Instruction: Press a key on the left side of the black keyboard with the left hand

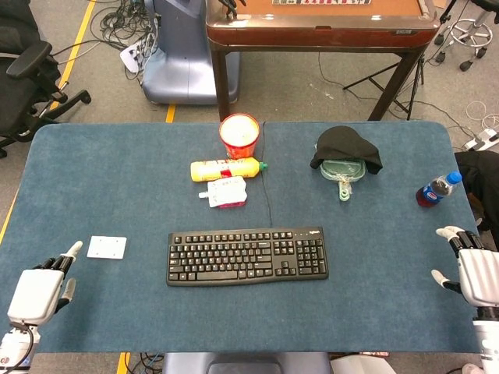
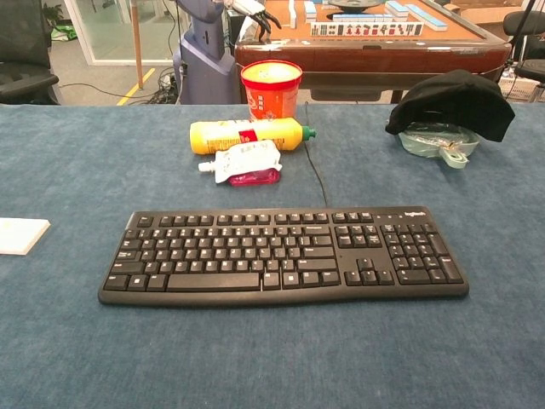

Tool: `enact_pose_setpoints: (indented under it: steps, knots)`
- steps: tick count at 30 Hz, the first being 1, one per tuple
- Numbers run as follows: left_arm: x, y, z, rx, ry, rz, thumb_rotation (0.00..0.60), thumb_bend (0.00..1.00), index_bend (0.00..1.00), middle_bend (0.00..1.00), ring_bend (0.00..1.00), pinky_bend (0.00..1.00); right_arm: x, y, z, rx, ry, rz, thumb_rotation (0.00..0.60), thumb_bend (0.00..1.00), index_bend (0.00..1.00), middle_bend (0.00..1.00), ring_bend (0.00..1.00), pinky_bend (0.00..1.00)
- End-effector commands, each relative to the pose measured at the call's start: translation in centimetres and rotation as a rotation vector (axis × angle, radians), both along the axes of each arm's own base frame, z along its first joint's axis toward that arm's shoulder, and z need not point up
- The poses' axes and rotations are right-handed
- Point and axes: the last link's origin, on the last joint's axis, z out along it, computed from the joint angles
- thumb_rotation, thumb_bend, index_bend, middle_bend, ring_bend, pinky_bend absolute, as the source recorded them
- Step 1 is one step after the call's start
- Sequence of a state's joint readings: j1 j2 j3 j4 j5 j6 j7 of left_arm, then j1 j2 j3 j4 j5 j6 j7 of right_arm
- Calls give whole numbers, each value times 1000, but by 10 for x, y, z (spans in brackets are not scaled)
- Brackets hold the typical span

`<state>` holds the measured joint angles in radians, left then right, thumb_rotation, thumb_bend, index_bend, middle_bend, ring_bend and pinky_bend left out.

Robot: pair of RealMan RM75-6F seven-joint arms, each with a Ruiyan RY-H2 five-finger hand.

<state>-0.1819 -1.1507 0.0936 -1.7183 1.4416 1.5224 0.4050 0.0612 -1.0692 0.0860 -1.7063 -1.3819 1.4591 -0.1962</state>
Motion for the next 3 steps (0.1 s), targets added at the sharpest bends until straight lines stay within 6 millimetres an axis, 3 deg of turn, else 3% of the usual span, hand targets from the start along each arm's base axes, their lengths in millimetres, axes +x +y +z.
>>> enact_pose_setpoints:
  steps: [1, 3]
  knots:
    - [1, 1, 0, -4, -14, -9, 600, 457, 115, 329, 373, 585, -1, 0, -2, 4, 1, -6, 600, 113, 289, 255, 224, 499]
    - [-1, 1, -1, -15, -14, -8, 600, 456, 115, 328, 373, 585, -3, 0, -5, 20, 2, -17, 600, 113, 289, 256, 224, 499]
